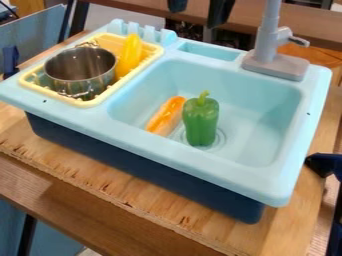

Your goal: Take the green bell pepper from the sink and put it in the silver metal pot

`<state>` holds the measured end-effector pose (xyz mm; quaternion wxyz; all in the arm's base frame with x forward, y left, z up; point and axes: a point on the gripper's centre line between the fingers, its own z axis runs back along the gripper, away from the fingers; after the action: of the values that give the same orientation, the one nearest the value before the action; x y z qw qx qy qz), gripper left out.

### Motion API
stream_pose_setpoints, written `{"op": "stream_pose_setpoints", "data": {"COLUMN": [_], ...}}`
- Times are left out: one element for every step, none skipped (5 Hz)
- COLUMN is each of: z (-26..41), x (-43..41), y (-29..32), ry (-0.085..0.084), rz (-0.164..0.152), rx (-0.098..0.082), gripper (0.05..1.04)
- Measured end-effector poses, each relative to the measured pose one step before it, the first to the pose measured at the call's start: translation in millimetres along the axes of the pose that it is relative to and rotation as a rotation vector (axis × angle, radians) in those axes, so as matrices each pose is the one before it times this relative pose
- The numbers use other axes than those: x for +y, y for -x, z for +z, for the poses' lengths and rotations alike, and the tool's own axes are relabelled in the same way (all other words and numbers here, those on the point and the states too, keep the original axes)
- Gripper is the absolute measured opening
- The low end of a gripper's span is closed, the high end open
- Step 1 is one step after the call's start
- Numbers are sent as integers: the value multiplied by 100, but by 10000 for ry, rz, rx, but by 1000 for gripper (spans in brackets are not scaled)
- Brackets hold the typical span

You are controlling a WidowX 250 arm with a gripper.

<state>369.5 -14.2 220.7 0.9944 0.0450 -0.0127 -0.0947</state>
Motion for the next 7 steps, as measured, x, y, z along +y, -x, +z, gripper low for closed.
{"op": "stream_pose_setpoints", "data": {"z": [-1628, -1641, -929, -1173, -1622, -969, -761], "x": [-411, -1596, -334, -215, -90, 210, -11], "y": [-201, 1356, 1485, 354, 272, -559, -624], "ry": [214, 954, 806, 206, 164, -57, -115], "rz": [-53, -89, 169, -85, -31, 33, -129], "rx": [280, -121, -202, 149, 27, -19, 161], "gripper": [1001, 1001, 1001, 1001, 1001, 1001, 1001]}}
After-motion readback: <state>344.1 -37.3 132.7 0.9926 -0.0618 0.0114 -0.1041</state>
